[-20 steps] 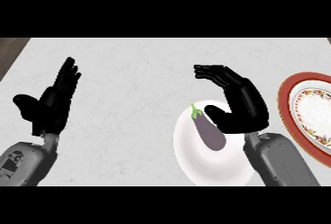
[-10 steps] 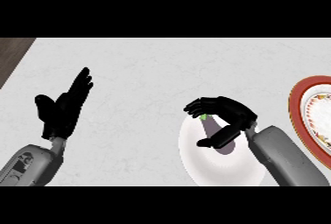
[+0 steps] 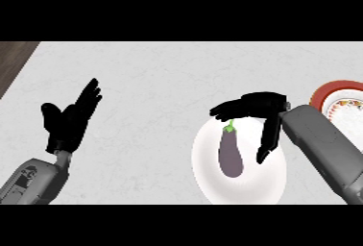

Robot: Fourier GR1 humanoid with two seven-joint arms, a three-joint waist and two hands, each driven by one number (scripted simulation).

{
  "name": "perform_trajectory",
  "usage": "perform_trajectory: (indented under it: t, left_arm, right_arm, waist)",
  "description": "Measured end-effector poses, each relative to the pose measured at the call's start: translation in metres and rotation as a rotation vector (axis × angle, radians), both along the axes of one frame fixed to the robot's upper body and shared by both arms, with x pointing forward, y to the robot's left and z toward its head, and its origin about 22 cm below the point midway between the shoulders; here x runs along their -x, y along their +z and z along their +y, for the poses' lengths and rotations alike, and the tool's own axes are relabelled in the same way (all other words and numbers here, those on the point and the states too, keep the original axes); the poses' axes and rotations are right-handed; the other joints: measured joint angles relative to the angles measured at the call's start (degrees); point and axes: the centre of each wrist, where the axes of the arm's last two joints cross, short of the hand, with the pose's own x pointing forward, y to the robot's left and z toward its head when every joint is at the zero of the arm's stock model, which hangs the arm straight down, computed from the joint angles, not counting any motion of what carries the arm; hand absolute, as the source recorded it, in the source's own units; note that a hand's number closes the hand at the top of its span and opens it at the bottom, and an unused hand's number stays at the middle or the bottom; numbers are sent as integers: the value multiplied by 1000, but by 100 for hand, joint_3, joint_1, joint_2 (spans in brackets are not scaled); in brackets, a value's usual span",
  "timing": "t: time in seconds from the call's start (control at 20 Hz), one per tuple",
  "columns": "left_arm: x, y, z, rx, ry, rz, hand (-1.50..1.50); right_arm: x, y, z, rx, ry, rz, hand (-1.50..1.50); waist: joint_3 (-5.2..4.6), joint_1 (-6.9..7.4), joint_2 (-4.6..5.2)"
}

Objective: Pick the eggplant from the plate and place it in the plate

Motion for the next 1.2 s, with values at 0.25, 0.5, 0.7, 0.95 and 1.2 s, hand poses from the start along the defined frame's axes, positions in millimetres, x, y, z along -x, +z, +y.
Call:
perform_trajectory:
  t: [0.25, 0.5, 0.7, 0.95, 1.2]
  left_arm:
    - [1, -7, -3, -2, 7, 15, 0]
    - [-2, -6, 4, -2, 20, 15, 0]
    - [-1, -6, 2, 0, 22, 13, 0]
    - [-2, -7, 11, 6, 30, 13, 0]
    - [-3, -6, 14, 3, 35, 12, 0]
  right_arm:
    - [-24, 13, 22, 62, 94, -11, -150]
    - [-34, 25, 44, 165, 187, -30, -150]
    - [-35, 30, 63, 245, 269, -63, -150]
    - [-29, 31, 85, 343, 373, -128, -150]
    - [-22, 28, 97, 433, 465, -172, -150]
  waist:
    - [3, -64, -33]
    - [1, -126, -54]
    - [3, -139, -61]
    - [3, -167, -63]
    - [3, -195, -63]
